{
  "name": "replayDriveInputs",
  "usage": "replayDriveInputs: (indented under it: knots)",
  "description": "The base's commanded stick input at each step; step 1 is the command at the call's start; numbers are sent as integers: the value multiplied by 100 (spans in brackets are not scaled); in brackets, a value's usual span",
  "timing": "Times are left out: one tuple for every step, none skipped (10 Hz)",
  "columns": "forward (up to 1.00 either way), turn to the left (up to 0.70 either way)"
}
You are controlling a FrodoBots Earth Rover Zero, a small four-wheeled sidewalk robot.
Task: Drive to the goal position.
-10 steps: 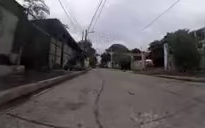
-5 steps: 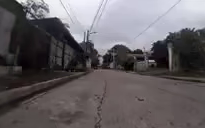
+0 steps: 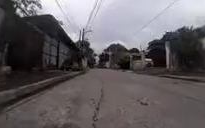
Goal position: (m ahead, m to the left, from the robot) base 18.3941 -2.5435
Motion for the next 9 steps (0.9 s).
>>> replayDriveInputs:
  knots:
    - [70, 0]
    - [70, 0]
    - [70, 0]
    - [70, 0]
    - [70, 0]
    - [70, 0]
    - [70, 0]
    - [70, 0]
    - [70, 0]
